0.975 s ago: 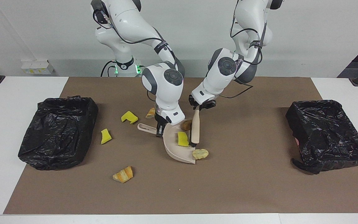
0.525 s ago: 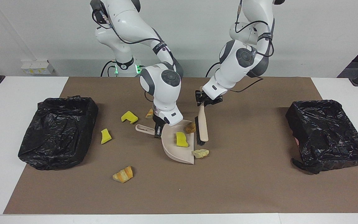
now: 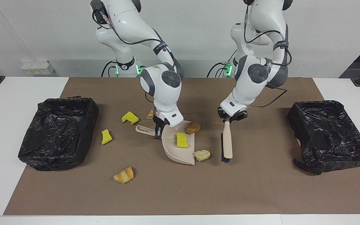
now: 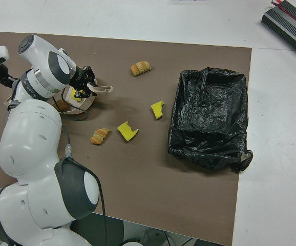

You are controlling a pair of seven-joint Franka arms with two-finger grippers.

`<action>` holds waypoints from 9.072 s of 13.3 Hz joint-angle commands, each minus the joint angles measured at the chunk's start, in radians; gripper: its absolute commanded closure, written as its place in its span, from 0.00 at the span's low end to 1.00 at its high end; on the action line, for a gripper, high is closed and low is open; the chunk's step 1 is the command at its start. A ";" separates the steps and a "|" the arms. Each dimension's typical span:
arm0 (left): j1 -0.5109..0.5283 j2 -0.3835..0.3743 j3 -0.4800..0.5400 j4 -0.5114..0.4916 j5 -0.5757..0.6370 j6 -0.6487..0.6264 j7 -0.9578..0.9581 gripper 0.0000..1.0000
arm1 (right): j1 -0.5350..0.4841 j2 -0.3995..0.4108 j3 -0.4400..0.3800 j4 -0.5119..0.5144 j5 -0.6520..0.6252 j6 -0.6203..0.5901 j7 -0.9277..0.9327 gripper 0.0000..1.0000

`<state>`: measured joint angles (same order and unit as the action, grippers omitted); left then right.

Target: Sweep and dump trash in bin

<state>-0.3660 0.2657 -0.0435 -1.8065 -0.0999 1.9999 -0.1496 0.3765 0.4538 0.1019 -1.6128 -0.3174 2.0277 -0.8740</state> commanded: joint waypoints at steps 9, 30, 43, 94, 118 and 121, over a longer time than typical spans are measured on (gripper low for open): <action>-0.134 -0.020 -0.032 -0.025 -0.084 -0.045 0.011 1.00 | -0.011 0.002 0.010 0.004 -0.008 0.000 -0.031 1.00; -0.241 -0.123 -0.032 -0.196 -0.222 0.166 -0.446 1.00 | -0.041 0.011 0.010 -0.004 -0.002 0.054 -0.171 1.00; -0.292 -0.488 -0.035 -0.414 -0.152 -0.147 -0.563 1.00 | -0.094 0.006 0.012 -0.022 0.066 0.085 -0.186 1.00; 0.331 -0.341 -0.022 0.153 0.058 -0.489 0.139 0.00 | -0.622 -0.535 -0.016 -0.403 -0.804 -0.029 -0.264 1.00; 0.346 -0.365 -0.022 0.164 0.077 -0.480 0.134 0.00 | -0.461 -0.534 -0.014 -0.518 -1.014 -0.093 -0.178 1.00; 0.346 -0.365 -0.022 0.164 0.077 -0.480 0.134 0.00 | -0.447 -0.543 -0.014 -0.500 -1.065 -0.122 -0.180 1.00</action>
<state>-0.0328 -0.0949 -0.0570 -1.6493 -0.0389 1.5300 -0.0191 -0.0753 -0.0691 0.0866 -2.1176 -1.3369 1.9194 -1.0686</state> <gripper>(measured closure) 0.000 0.683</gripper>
